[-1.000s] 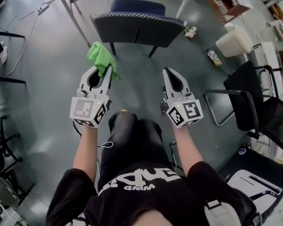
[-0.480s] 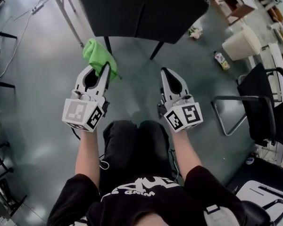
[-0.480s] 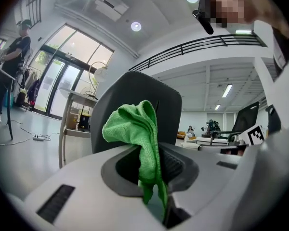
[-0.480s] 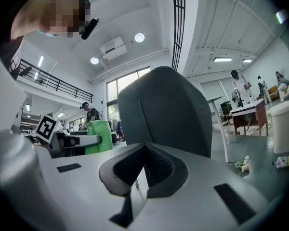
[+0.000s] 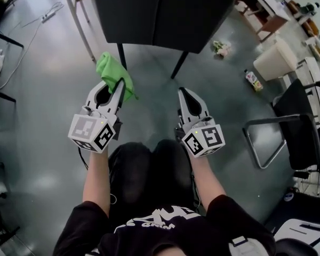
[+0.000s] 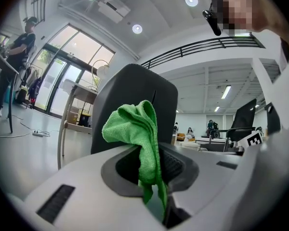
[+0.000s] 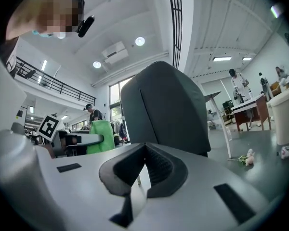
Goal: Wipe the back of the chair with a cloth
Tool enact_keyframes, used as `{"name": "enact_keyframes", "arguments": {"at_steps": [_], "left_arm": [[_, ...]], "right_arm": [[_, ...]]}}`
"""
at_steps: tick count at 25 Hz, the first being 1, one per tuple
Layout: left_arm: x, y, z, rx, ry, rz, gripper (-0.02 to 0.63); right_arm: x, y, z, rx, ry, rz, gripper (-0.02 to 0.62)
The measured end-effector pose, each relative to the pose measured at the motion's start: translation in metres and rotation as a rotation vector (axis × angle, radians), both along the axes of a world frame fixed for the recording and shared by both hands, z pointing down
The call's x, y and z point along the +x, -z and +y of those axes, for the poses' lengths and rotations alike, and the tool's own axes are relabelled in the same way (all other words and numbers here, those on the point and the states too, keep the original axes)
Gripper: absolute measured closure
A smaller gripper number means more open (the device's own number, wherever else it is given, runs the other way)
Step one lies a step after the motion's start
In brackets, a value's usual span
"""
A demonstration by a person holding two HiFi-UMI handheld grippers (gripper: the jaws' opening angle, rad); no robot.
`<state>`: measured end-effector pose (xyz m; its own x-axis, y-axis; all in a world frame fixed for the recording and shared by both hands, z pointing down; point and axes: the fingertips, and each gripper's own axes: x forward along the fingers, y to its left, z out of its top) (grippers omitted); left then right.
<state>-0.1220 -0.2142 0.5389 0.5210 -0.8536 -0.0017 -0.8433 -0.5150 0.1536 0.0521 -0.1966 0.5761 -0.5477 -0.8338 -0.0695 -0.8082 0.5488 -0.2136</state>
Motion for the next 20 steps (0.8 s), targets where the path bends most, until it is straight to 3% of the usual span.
{"name": "enact_keyframes", "arguments": {"at_steps": [7,20], "left_arm": [[-0.009,0.01,0.001,-0.014,0.002,-0.004,0.541],[-0.068,0.142,-0.082,0.153,0.068,-0.157,0.541]], "right_arm": [[-0.001,0.002,0.007,0.012,0.009,-0.001,0.598],[-0.001,-0.007,0.023,-0.005,0.021,0.026,0.598]]}}
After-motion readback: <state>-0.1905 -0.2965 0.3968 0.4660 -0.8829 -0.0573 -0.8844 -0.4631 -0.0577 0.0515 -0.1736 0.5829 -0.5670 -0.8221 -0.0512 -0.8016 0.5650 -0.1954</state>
